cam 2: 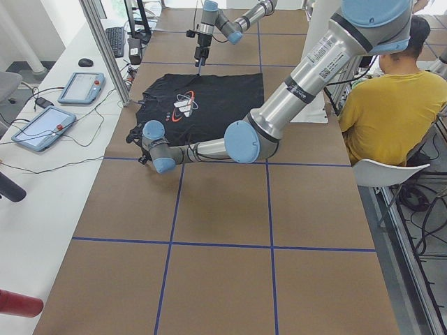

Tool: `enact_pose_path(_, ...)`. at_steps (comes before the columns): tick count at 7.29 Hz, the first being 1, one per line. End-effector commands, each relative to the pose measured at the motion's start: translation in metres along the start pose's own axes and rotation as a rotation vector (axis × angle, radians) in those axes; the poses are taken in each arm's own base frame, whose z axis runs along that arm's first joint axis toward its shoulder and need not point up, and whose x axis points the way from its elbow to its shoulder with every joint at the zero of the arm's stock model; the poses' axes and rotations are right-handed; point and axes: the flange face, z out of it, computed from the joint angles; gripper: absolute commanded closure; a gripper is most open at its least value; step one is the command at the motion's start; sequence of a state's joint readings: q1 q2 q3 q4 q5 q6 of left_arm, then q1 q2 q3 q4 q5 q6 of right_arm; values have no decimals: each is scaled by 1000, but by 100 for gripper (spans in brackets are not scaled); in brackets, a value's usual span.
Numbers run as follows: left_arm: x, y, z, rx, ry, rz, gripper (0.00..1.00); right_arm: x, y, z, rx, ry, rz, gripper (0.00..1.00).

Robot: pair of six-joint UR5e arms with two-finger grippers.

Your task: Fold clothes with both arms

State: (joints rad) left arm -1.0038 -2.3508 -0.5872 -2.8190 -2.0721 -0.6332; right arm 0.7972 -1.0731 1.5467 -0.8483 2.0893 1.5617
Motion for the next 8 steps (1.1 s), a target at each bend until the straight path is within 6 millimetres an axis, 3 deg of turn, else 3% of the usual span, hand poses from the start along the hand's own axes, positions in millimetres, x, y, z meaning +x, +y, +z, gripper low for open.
enact_pose_path(1,2,0,1,0,1,0,100,-1,2,2,2,0,-2,4)
enact_pose_path(4,13,-10,-15,40,34,-8,100,0,4,5,4,3,-4,4)
enact_pose_path(5,31,-17,-35,70,75,-41,100,0,4,5,3,4,-4,4)
enact_pose_path(6,45,-13,-51,59,124,-67,100,0,3,6,4,6,-3,3)
enact_pose_path(7,66,-22,-64,79,156,-130,100,0,3,5,4,4,-2,4)
enact_pose_path(8,99,-44,-82,92,193,-258,100,2,1,3,5,4,1,5)
